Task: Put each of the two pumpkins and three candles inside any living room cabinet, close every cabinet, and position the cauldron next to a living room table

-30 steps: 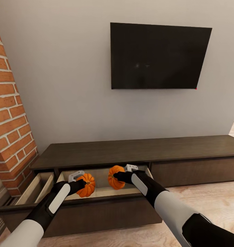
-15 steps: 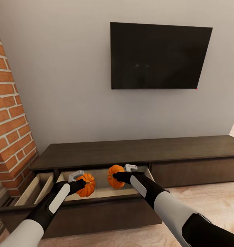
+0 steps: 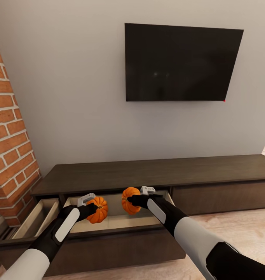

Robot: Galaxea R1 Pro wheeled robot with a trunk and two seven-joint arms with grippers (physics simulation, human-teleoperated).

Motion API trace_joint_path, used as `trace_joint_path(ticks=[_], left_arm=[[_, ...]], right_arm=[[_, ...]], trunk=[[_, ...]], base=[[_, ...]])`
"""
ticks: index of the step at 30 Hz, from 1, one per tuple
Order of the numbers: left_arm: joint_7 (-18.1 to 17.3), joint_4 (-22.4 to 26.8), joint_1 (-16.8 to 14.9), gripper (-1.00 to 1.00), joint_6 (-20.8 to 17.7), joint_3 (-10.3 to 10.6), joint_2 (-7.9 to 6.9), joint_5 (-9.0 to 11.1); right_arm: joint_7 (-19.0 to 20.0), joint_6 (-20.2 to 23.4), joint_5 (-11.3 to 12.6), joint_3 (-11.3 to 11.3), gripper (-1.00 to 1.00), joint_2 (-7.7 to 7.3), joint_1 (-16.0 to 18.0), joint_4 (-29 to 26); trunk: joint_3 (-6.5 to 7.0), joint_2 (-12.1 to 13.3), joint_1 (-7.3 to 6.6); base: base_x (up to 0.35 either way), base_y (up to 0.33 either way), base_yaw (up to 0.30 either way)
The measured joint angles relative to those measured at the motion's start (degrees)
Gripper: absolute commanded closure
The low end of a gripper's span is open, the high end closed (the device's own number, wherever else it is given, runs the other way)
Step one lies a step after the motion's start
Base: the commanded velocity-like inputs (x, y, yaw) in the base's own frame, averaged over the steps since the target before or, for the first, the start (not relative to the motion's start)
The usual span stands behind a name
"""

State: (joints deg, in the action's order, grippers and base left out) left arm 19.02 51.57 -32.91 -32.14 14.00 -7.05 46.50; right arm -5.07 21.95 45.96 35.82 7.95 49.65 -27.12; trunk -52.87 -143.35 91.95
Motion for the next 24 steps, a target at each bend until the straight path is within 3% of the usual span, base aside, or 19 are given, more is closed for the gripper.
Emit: trace_joint_path(ticks=[8,16,20,24], left_arm=[[0.0,0.0,0.0,1.0,0.0,0.0,-0.04,-0.1],[0.0,-0.1,0.0,1.0,1.4,0.1,-0.01,-0.7],[-0.1,-0.5,0.0,1.0,1.8,0.0,0.0,-1.9],[-0.2,-1.7,0.0,1.0,4.6,0.0,0.0,-2.5]], right_arm=[[0.0,0.1,0.0,0.0,1.0,0.0,0.0,-0.1],[0.0,0.7,0.0,0.1,1.0,0.0,0.0,-0.3],[0.0,1.0,0.0,0.1,1.0,0.0,0.0,-0.3],[0.0,1.0,0.0,0.1,1.0,0.0,0.0,-0.3]], trunk=[[0.0,0.0,0.0],[-1.77,-0.1,0.21],[-2.66,-0.2,0.32],[-3.54,-0.2,0.42]], base=[[0.003,0.0,0.0],[0.0,0.0,0.0],[0.0,0.0,0.0],[0.0,0.0,0.0]])
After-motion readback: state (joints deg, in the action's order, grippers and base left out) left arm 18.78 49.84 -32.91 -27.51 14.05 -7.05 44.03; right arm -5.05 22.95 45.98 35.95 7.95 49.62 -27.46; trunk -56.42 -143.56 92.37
